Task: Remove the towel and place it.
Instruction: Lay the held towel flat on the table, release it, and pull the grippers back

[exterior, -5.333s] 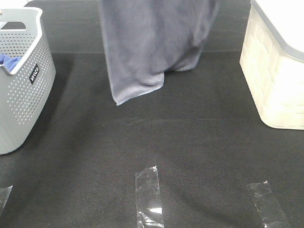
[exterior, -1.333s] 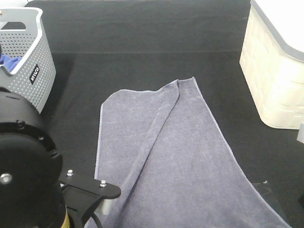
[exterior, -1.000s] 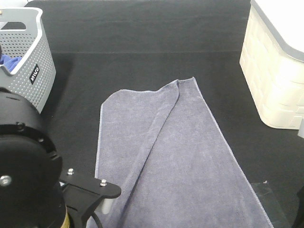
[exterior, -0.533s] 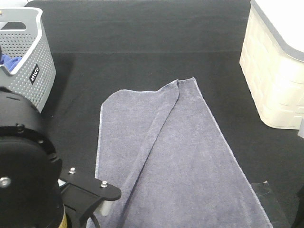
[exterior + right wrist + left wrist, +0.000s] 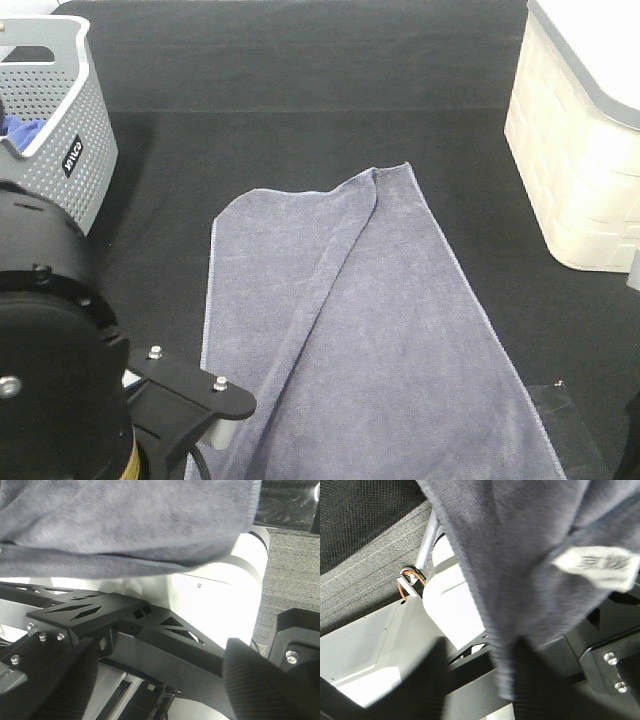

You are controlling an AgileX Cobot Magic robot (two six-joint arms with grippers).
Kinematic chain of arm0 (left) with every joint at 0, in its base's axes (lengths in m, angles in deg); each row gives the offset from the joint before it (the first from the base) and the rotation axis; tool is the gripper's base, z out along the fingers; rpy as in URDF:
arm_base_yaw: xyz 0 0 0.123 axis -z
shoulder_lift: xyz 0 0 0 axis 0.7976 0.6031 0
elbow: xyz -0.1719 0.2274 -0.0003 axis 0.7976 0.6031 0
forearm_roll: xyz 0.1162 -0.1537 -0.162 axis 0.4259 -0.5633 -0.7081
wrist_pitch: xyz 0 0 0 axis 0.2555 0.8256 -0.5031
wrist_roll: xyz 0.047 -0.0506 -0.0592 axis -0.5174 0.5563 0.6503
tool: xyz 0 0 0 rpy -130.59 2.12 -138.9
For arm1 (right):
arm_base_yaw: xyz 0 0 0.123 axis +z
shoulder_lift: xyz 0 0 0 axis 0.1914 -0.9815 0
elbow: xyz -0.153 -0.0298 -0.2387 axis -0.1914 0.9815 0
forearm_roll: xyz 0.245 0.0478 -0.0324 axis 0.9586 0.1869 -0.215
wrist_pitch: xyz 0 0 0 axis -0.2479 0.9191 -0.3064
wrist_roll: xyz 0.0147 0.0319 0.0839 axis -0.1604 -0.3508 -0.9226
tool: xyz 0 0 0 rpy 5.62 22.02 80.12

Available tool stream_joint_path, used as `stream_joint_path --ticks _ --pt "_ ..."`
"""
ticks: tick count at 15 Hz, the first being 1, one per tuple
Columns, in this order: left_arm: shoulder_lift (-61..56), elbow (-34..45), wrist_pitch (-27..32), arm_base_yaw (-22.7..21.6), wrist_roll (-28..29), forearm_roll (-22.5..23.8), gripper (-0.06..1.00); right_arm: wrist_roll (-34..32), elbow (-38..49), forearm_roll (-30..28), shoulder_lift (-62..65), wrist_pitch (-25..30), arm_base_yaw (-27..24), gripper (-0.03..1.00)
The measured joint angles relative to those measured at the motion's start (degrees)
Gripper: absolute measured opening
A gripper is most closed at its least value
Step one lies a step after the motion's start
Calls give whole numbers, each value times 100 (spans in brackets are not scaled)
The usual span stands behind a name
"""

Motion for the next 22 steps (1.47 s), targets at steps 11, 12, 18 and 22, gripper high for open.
stream_joint_path --ticks 11,12,18,22 --pt "0 0 29 0 63 -40 93 0 0 -29 0 0 0 67" --pt "0 -52 132 0 63 11 90 0 -34 -46 0 0 0 67" --pt "0 -1175 602 0 63 1387 86 0 -1186 -195 0 -6 0 67" --pt "0 -1599 92 -756 69 2303 86 384 -2292 -258 -464 -728 0 66"
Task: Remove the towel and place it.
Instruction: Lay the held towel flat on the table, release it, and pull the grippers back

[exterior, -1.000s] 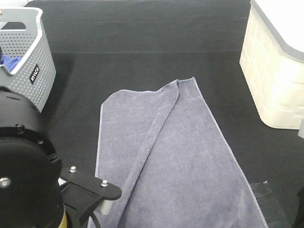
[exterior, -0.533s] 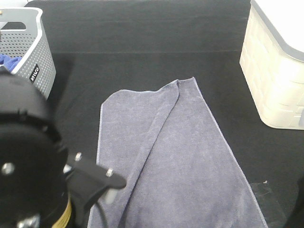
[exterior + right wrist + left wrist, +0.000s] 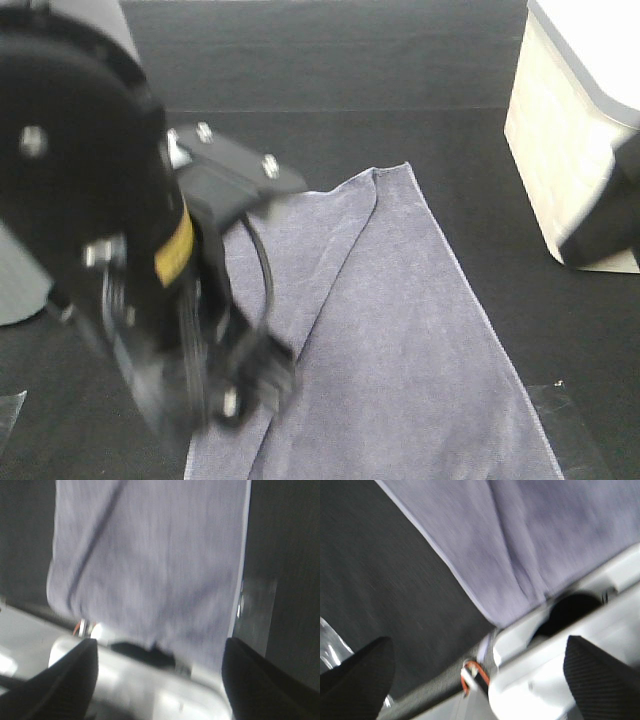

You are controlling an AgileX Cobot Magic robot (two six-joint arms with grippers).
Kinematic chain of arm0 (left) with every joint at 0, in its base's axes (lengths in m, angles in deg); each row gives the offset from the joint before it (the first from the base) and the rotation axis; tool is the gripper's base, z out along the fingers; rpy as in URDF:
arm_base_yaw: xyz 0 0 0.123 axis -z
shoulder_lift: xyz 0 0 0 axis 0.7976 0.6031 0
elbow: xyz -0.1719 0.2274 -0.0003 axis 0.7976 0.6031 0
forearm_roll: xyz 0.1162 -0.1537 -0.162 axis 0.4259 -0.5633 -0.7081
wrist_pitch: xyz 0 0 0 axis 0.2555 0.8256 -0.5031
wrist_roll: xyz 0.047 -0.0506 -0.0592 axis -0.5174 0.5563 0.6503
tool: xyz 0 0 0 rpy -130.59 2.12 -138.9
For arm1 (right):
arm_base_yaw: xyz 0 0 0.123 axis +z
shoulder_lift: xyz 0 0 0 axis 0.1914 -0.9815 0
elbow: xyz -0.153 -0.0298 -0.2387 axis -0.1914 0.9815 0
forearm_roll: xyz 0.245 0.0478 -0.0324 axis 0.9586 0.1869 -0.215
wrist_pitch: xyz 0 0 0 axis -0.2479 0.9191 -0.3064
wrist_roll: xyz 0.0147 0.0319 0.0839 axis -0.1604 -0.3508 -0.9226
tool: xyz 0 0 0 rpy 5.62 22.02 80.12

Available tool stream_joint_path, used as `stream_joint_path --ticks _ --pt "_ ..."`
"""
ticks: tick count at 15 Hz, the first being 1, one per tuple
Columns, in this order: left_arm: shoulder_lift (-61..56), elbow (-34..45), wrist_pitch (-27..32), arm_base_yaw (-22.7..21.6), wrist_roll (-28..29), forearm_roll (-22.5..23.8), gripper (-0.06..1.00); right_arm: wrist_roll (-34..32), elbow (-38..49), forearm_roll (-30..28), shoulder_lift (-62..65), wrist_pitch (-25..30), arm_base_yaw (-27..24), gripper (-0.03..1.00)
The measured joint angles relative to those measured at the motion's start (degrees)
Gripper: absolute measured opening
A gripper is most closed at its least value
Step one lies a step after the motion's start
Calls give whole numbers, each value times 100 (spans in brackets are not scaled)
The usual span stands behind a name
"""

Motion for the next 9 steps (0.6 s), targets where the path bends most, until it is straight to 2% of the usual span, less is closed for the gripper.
stream_joint_path --ticks 5,9 --pt "0 -6 -1896 -1736 -178 69 86 241 -1209 -6 -1484 -705 0 57" --pt "52 -6 -3237 -2773 -212 86 85 401 -2492 -23 -2985 -854 0 53"
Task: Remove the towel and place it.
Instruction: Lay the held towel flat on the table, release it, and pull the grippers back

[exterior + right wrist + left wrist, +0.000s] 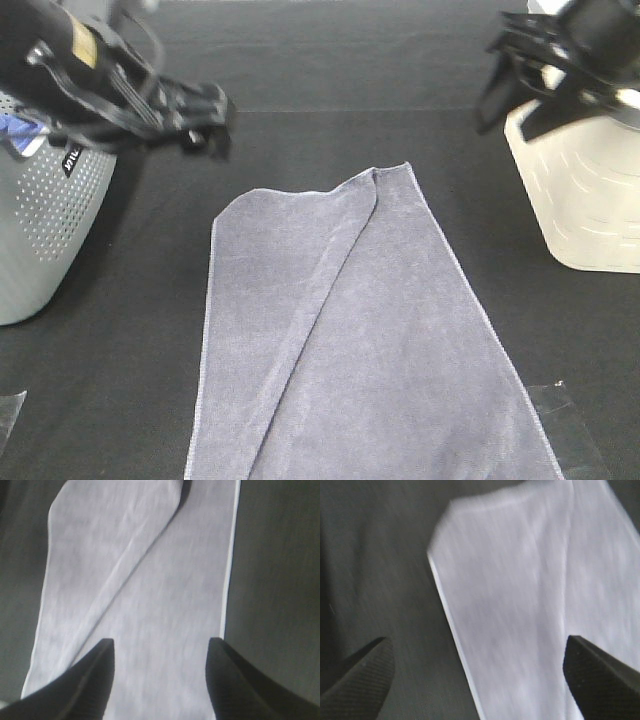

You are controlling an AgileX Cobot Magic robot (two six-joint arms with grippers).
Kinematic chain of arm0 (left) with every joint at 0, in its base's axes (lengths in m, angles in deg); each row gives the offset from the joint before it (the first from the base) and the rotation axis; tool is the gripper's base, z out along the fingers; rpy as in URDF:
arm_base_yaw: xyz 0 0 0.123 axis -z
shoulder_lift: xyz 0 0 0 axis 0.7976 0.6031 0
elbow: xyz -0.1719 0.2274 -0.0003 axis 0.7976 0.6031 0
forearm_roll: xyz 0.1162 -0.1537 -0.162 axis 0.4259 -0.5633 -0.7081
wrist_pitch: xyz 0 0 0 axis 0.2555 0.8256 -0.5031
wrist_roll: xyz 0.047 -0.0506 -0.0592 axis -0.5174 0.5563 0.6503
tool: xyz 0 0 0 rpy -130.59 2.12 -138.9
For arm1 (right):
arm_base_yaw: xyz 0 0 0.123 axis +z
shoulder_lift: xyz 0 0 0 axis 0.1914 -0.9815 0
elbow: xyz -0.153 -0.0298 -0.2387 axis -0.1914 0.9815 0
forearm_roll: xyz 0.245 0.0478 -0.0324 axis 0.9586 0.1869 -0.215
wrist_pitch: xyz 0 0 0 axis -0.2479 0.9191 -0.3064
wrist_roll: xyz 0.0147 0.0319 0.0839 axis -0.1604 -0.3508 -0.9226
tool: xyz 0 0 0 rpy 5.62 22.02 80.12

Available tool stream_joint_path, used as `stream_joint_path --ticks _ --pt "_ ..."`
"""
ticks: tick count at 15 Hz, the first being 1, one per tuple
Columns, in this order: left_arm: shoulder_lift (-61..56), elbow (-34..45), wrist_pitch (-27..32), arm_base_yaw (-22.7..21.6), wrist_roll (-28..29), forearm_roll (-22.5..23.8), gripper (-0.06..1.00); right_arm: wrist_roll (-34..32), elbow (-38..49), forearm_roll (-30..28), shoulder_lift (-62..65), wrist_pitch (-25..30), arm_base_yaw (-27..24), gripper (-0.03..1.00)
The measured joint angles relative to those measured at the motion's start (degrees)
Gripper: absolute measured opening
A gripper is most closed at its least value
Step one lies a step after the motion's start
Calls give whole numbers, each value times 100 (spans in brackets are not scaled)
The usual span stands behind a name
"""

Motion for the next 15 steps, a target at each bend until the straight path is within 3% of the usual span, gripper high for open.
stream_joint_path --ticks 2,5,8,11,15 --pt "206 -29 -441 -338 0 -6 82 6 -630 -17 -625 -23 -11 52" --pt "819 -413 -733 -418 -17 -11 80 149 -1432 -46 -1432 -189 -29 52" --pt "1593 -1071 -745 -418 -46 -17 80 292 -2206 -178 -2240 -269 34 52" --pt "2309 -1696 -722 -418 -69 -195 78 298 -2974 -693 -3014 -309 223 52" --pt "2538 -1891 -527 -418 -69 -304 75 298 -3524 -831 -3919 -458 218 52"
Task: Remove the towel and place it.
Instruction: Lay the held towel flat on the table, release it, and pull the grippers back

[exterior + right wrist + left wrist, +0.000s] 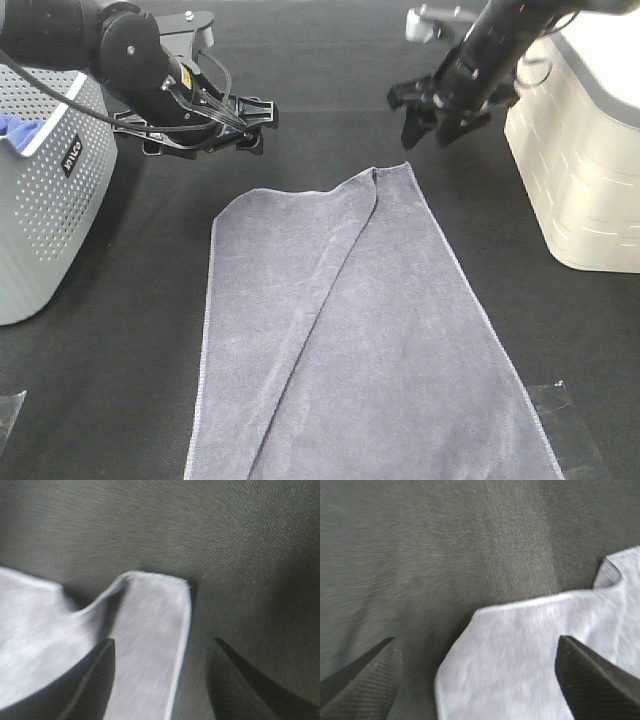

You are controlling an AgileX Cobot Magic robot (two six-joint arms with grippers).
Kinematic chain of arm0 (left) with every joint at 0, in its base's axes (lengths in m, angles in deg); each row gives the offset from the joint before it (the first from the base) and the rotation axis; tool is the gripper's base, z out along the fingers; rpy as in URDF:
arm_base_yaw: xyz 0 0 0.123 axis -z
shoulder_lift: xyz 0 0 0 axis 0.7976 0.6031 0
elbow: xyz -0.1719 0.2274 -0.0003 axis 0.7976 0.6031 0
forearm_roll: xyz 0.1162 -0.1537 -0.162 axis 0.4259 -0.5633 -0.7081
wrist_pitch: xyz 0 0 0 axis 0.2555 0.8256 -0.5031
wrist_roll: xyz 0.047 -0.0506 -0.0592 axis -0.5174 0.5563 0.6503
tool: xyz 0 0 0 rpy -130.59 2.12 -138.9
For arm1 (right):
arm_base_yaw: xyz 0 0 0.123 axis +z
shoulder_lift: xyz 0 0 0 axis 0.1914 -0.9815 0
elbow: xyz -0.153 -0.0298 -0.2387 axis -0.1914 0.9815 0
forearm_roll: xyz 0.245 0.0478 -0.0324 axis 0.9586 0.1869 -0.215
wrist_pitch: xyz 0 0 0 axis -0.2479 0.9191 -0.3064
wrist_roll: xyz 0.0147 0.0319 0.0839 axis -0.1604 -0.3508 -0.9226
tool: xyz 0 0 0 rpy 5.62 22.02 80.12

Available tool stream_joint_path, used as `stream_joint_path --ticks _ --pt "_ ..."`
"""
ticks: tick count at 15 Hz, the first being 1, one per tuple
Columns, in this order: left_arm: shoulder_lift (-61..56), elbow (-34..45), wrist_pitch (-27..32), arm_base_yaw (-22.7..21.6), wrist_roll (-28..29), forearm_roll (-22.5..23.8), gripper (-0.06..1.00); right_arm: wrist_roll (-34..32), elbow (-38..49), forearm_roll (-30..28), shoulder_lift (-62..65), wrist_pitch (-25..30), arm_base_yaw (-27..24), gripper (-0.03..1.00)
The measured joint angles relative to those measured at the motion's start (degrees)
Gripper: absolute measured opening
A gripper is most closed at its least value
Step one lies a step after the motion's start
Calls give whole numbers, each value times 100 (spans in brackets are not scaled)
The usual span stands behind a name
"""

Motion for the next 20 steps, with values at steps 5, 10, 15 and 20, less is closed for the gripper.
stream_joint_path --ticks 5,10,15,20 --pt "0 -6 11 0 -17 0 75 0 -138 6 -590 -493 0 52" --pt "0 -6 11 0 -23 0 75 0 -138 6 -733 -951 0 46" --pt "0 -6 11 0 -23 0 75 0 -138 6 -779 -1054 0 46" --pt "0 -6 11 0 -23 0 75 0 -149 6 -900 -997 0 40"
